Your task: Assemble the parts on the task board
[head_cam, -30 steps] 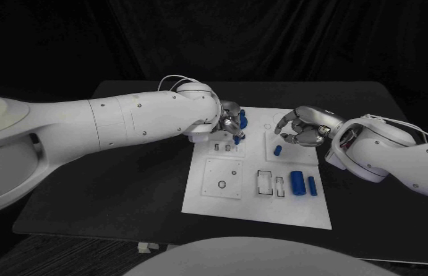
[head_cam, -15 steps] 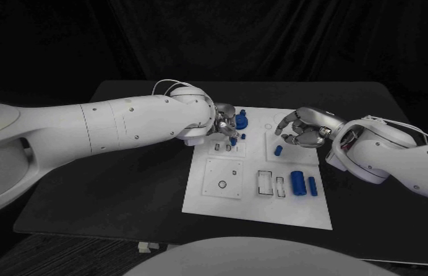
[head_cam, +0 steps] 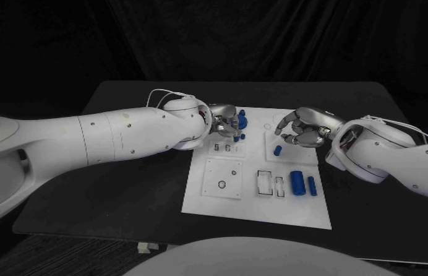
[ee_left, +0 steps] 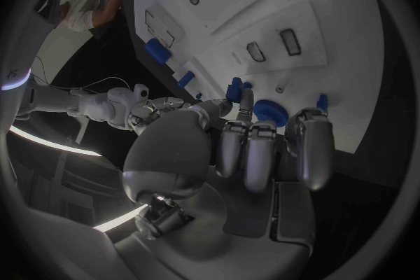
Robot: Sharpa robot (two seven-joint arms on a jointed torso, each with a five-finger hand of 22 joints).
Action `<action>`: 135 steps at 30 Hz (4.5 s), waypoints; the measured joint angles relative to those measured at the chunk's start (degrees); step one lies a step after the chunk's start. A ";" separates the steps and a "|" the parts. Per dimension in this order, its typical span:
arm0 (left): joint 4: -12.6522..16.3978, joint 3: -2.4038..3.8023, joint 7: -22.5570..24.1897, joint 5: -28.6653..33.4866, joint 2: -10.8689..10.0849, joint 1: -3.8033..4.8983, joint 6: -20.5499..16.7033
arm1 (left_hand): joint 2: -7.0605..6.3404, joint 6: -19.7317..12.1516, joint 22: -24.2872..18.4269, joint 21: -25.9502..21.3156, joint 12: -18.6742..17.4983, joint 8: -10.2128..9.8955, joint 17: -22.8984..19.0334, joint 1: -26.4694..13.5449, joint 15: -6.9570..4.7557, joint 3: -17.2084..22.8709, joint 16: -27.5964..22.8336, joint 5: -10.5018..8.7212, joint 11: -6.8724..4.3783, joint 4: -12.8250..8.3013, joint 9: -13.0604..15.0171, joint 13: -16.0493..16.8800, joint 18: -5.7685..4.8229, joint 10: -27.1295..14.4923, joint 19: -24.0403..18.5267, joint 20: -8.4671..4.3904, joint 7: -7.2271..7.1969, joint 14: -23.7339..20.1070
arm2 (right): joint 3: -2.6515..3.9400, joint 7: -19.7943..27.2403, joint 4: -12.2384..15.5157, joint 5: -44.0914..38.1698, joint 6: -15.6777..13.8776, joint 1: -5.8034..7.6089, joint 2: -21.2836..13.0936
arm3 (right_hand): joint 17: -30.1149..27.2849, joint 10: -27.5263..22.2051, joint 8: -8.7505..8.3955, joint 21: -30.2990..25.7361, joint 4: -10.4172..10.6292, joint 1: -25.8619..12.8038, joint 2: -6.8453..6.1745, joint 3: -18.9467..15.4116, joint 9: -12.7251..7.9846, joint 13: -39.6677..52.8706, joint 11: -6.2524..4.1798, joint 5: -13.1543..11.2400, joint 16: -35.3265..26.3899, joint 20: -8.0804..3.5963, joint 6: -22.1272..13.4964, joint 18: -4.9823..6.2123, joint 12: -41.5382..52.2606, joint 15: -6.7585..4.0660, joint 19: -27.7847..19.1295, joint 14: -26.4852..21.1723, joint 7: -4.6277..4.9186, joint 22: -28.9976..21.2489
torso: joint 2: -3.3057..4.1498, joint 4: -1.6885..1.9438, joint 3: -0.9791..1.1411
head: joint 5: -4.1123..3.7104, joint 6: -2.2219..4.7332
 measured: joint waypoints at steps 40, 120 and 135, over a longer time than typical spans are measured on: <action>-1.54 -0.01 14.37 -3.64 -1.60 -3.91 -9.30 | -0.80 0.84 0.03 -0.22 -0.67 -0.40 0.00 1.48 0.00 -0.97 0.00 -0.35 0.20 0.65 0.16 0.00 -0.01 -0.21 -0.20 0.20 -0.21 0.00 | 0.00 1.32 0.24 0.00 -1.63 -0.28 -0.66 | 0.00 0.00 0.00 0.00 -0.16 0.00 0.00 0.16 -0.07 0.00 0.00 0.24 0.00 0.00 0.00 0.00 0.00 0.20 0.00 -0.20 0.00 -0.03 | 0.09 -0.16 0.02 | -0.05 0.00; -3.06 0.00 21.68 -10.36 -2.20 -7.04 -12.76 | -2.49 0.93 0.01 -0.81 -1.11 -5.49 0.00 4.29 0.41 -6.23 -0.22 -4.24 0.61 8.01 -0.40 0.00 0.00 -0.62 -0.82 0.40 -1.18 0.00 | 0.00 2.21 0.56 0.00 -2.59 -0.80 -1.22 | 0.00 0.00 0.00 0.00 -0.16 0.00 0.00 0.16 -0.06 0.00 0.00 0.23 0.00 0.20 0.00 0.00 0.00 0.20 -0.20 -0.20 0.00 -0.02 | 0.07 -0.20 0.05 | 0.14 0.00; -3.25 -0.01 21.93 -10.38 -2.31 -7.18 -12.69 | -2.49 1.74 0.01 -1.10 -1.11 -6.06 0.00 4.29 0.41 -7.59 -0.22 -5.09 0.61 10.14 -0.47 0.00 -0.01 -0.62 -0.82 0.40 -1.13 0.00 | 0.00 2.22 0.56 0.00 -2.61 -0.82 -1.23 | 0.00 0.00 -0.23 0.00 -0.16 0.00 0.00 0.16 -0.17 0.00 0.00 0.22 0.00 0.20 0.00 0.01 0.00 0.20 -0.20 -0.20 0.00 -0.03 | 0.13 -0.17 0.02 | 0.01 0.00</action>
